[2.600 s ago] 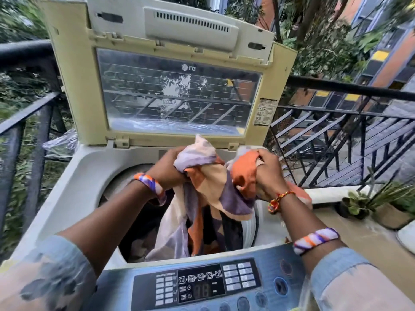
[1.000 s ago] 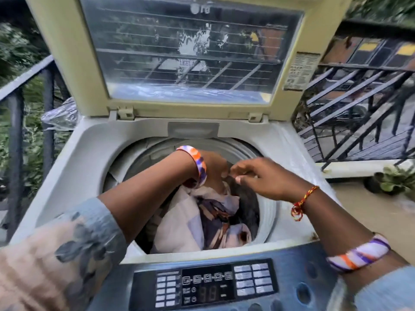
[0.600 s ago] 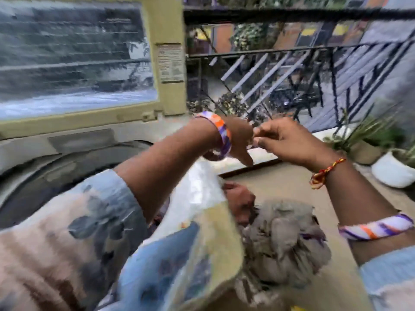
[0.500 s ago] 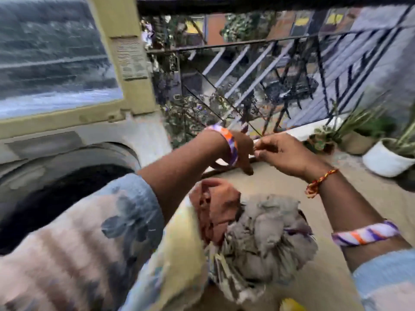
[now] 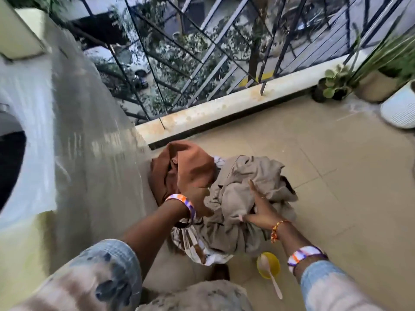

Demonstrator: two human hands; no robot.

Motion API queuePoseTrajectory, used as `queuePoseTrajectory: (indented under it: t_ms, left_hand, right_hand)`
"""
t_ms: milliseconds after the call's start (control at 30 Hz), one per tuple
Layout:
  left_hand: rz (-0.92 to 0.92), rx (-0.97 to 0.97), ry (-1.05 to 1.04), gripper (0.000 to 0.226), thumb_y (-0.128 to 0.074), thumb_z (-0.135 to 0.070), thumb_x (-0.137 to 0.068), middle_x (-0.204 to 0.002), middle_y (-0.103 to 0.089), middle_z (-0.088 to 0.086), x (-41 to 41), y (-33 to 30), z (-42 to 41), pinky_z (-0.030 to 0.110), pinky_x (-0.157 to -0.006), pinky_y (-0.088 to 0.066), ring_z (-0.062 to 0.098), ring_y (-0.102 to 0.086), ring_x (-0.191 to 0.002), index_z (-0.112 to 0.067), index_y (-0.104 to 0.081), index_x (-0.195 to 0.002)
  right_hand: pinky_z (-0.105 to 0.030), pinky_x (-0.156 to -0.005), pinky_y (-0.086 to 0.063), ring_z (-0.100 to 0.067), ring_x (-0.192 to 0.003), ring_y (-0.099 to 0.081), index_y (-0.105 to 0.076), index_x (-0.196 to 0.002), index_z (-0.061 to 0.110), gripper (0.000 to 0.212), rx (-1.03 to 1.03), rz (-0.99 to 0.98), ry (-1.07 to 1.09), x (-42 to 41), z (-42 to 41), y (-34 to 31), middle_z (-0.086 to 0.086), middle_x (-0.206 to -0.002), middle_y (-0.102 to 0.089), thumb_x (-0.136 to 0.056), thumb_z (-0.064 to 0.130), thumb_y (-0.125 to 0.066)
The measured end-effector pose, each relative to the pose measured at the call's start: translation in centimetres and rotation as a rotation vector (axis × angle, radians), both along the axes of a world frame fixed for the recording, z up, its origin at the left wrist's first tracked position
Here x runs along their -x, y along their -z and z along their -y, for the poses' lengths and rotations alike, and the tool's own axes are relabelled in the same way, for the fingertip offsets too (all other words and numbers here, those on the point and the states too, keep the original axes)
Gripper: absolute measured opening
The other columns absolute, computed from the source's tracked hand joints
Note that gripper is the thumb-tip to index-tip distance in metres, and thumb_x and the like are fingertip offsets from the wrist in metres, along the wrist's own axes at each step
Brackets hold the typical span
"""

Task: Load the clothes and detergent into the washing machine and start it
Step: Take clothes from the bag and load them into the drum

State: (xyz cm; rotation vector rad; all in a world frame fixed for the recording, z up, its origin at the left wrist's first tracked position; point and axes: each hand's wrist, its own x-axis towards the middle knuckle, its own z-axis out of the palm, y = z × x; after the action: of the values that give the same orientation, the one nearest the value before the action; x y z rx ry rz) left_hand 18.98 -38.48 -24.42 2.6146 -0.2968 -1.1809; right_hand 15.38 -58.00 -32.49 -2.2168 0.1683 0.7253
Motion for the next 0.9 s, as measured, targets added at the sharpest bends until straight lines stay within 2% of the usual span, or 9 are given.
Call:
queuePoseTrajectory:
  t_ms: [133,200,267,400,500,600,700,800,900]
  left_hand:
    - [-0.06,-0.011,-0.044,0.061,-0.065,-0.026,-0.083,-0.132,-0.053,0.013,0.1,2.2,-0.2,0.024,-0.087,-0.038,0.026,-0.052,-0.119,-0.008,-0.041,-0.137]
    - [-0.053,0.0,-0.068,0.062,-0.067,-0.025,-0.082,-0.131,-0.054,0.013,0.0,3.0,-0.4,0.022,-0.085,-0.035,0.026,-0.052,-0.119,-0.008,-0.041,-0.136]
    - [-0.05,0.03,-0.117,0.073,-0.072,-0.024,-0.078,-0.134,-0.052,0.013,0.0,3.6,-0.6,0.02,-0.085,-0.034,0.026,-0.05,-0.121,-0.009,-0.036,-0.139]
    - [0.049,0.229,-0.152,0.113,-0.083,-0.027,-0.064,-0.148,-0.036,0.011,0.2,2.9,-0.6,0.017,-0.107,-0.027,0.025,-0.038,-0.135,-0.007,-0.009,-0.148]
    - [0.175,0.482,-0.298,0.074,-0.075,-0.024,-0.074,-0.139,-0.043,0.004,-0.6,1.6,-0.6,-0.005,-0.102,-0.025,0.011,-0.043,-0.129,-0.002,-0.04,-0.136]
    - [0.201,0.548,-0.356,0.049,-0.07,-0.008,-0.078,-0.116,-0.058,0.005,-2.0,-0.5,-0.1,-0.011,-0.081,-0.031,-0.008,-0.054,-0.099,0.003,-0.054,-0.123]
    - [0.236,0.408,-0.369,0.058,-0.071,-0.034,-0.068,-0.116,-0.065,0.007,-3.4,-2.4,0.3,0.018,-0.092,-0.047,0.017,-0.061,-0.106,-0.004,-0.06,-0.117]
    - [0.155,0.306,-0.28,0.043,-0.068,-0.016,-0.078,-0.111,-0.063,0.003,-4.7,-4.8,0.5,0.01,-0.08,-0.037,0.017,-0.058,-0.108,-0.008,-0.059,-0.118]
    - [0.172,0.266,-0.257,0.036,-0.068,-0.015,-0.079,-0.106,-0.063,0.009,-4.9,-7.5,0.6,0.021,-0.077,-0.04,0.022,-0.06,-0.107,-0.007,-0.061,-0.113]
  right_hand:
    - [-0.03,-0.104,-0.037,-0.028,-0.129,-0.043,-0.035,-0.14,0.016,0.073,0.077,-0.072,-0.011,-0.1,-0.8,4.5,-0.015,-0.14,-0.044,-0.076,0.017,-0.071]
    - [-0.024,-0.08,-0.041,-0.022,-0.104,-0.058,-0.062,-0.108,0.011,0.03,0.106,-0.057,0.009,-0.4,-1.5,5.1,-0.014,-0.105,-0.064,-0.079,0.016,-0.067]
    - [-0.028,-0.064,-0.033,-0.018,-0.082,-0.055,-0.064,-0.082,0.008,0.004,0.058,0.007,0.058,-0.9,-2.6,4.2,-0.008,-0.076,-0.059,-0.082,0.012,-0.063]
    - [-0.017,-0.064,-0.046,-0.005,-0.066,-0.059,-0.065,-0.093,0.002,0.014,-0.68,-0.07,0.392,-1.1,-6.3,-1.5,0.003,-0.072,-0.065,-0.087,-0.003,-0.053]
    - [-0.012,-0.066,-0.051,0.0,-0.07,-0.065,-0.065,-0.09,0.012,0.023,-1.08,-0.17,0.449,-1.7,-7.2,-4.3,0.009,-0.074,-0.072,-0.087,-0.003,-0.048]
    - [-0.018,-0.067,-0.053,-0.006,-0.072,-0.066,-0.072,-0.082,0.016,0.012,-1.245,-0.114,0.49,-2.9,-6.4,-6.2,0.003,-0.078,-0.073,-0.071,0.014,-0.068]
    - [-0.028,-0.072,-0.056,-0.01,-0.079,-0.067,-0.071,-0.09,0.024,0.047,-1.29,-0.051,0.439,-3.8,-5.5,-7.8,0.001,-0.087,-0.073,-0.046,0.034,-0.086]
    - [-0.036,-0.079,-0.055,-0.015,-0.09,-0.066,-0.06,-0.11,0.028,0.07,-1.327,0.02,0.394,-4.4,-5.1,-8.7,-0.002,-0.098,-0.071,-0.046,0.034,-0.088]
    - [-0.034,-0.082,-0.055,-0.016,-0.094,-0.066,-0.052,-0.119,0.029,0.082,-1.311,0.106,0.377,-4.1,-5.6,-9.7,0.0,-0.101,-0.07,-0.046,0.034,-0.089]
